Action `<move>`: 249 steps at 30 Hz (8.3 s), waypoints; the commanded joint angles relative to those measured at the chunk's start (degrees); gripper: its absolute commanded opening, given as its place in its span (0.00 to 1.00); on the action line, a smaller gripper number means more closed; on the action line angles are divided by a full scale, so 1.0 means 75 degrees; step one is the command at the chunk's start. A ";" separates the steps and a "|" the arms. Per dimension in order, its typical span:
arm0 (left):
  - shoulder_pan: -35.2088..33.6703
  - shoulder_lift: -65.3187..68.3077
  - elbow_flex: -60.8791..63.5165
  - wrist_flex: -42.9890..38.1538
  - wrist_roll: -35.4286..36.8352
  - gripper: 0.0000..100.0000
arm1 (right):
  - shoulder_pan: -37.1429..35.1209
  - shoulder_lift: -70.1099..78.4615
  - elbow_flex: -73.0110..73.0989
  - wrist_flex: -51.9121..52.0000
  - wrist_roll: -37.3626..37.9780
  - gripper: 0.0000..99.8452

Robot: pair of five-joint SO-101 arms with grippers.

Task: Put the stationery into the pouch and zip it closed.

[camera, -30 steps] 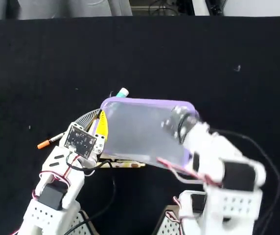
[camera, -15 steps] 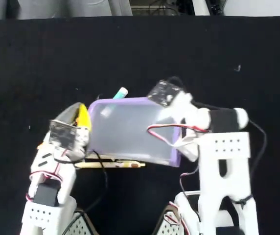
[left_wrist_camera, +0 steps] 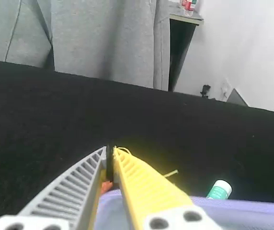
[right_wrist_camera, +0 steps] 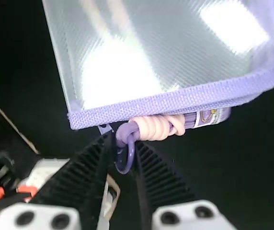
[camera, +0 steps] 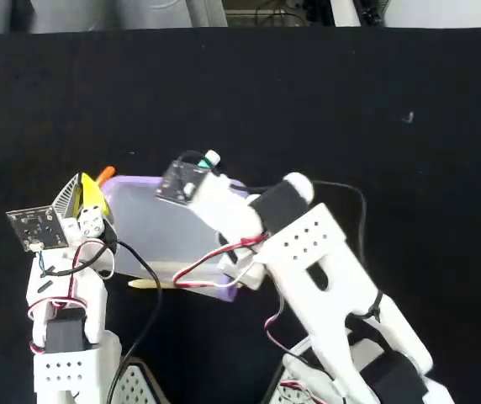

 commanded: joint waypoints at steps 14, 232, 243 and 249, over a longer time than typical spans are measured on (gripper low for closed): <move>0.1330 0.0047 -0.3382 0.4782 0.0059 0.16 | -0.0199 0.0041 -0.2784 0.0246 -0.1817 0.01; 0.1225 0.7349 -0.3323 -0.2426 -0.1559 0.03 | -0.0363 -0.0229 0.0803 -0.5568 -0.2954 0.04; 0.0932 0.7420 -0.4155 -0.1676 -0.0903 0.03 | -0.0774 -0.0299 0.2350 -0.7244 -0.2942 0.19; 0.0756 0.7361 -0.4847 -0.0738 -0.0316 0.03 | -0.0750 -0.0299 0.3218 -0.8604 -0.2942 0.19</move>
